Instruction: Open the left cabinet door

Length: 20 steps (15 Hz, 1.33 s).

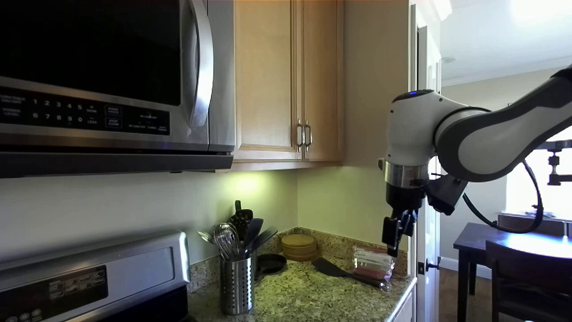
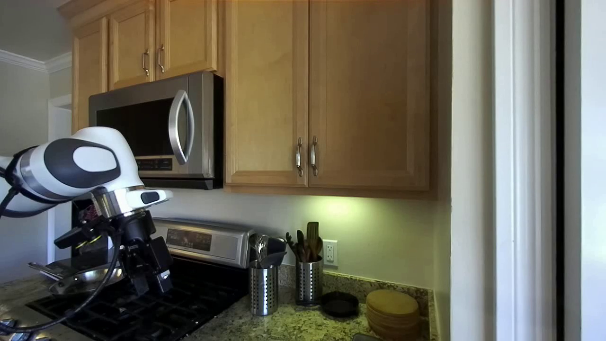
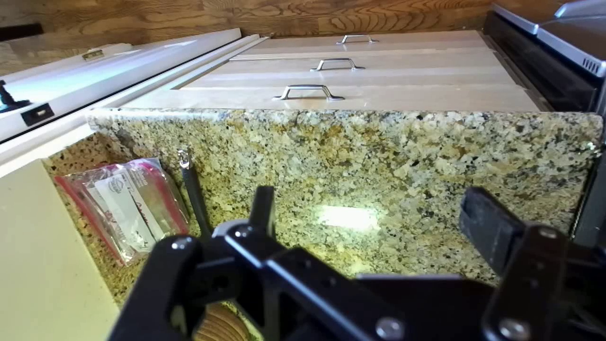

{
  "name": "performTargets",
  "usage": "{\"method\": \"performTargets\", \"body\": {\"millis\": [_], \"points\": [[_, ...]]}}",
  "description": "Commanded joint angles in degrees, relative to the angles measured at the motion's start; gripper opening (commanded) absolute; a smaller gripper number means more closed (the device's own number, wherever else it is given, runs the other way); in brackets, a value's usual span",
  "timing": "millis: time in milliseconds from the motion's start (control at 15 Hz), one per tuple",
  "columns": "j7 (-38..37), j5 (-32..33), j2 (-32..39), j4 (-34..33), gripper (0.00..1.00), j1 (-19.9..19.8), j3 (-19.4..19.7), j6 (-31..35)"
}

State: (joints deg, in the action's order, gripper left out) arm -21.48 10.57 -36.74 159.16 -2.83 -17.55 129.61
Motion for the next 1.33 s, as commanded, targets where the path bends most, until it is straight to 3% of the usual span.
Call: {"method": "performTargets", "body": {"millis": [0, 533, 733, 1133, 1267], "points": [[-0.56, 0.77, 0.15, -0.13, 1.00, 1.02, 1.03, -0.31], [-0.56, 0.77, 0.17, -0.13, 1.00, 1.02, 1.03, -0.31], [-5.07, 4.98, 1.08, -1.96, 1.00, -2.18, -1.21, 3.03], [-9.27, 14.72, 7.80, -11.36, 1.00, -10.38, -0.86, 13.42], [-6.88, 16.05, 12.33, -15.26, 1.00, -11.31, 0.74, 17.45]]}}
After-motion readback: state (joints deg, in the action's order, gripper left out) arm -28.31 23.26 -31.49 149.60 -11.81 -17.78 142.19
